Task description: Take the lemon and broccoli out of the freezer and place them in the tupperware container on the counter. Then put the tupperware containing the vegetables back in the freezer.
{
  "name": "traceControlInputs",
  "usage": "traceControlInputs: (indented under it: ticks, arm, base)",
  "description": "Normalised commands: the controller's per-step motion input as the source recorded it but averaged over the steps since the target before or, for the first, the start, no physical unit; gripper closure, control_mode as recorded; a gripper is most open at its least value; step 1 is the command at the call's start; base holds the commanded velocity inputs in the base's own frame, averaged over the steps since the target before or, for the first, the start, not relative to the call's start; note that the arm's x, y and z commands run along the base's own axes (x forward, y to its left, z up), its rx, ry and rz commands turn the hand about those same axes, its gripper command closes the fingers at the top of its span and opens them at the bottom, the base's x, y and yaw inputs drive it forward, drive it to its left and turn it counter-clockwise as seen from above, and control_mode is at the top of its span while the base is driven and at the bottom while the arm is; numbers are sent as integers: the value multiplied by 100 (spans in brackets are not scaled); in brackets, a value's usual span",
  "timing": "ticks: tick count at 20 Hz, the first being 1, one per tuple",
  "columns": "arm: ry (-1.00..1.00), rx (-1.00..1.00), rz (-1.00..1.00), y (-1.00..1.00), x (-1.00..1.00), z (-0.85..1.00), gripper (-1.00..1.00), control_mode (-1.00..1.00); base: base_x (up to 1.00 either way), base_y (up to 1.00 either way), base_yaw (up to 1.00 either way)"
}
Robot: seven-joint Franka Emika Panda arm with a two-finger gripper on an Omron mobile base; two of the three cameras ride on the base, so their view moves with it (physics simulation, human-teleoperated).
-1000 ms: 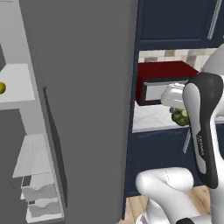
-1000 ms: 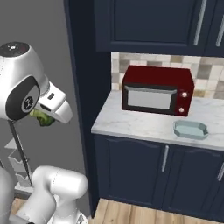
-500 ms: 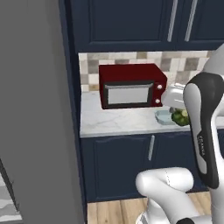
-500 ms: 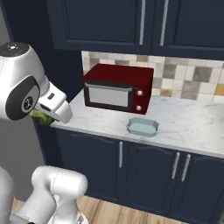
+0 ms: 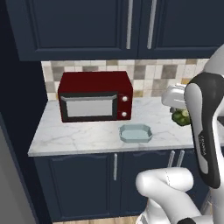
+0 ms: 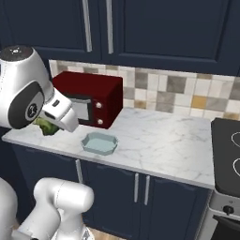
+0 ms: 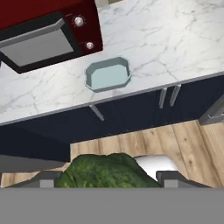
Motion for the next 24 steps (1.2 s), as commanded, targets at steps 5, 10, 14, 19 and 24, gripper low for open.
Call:
traceControlInputs:
  ticks: [5, 10, 14, 19, 24]
  arm:
    - [1, 0, 0, -12, 45, -41, 100, -100]
    - [1, -9, 0, 4, 99, -88, 100, -100]
    - [0, -10, 0, 3, 100, -83, 100, -100]
    - [0, -2, 6, 0, 100, -72, 100, -100]
    - [4, 0, 8, 10, 97, -58, 100, -100]
  base:
    - [8, -8, 0]
    - [0, 0, 0]
    - [0, 0, 0]
    - [0, 0, 0]
    - [0, 0, 0]
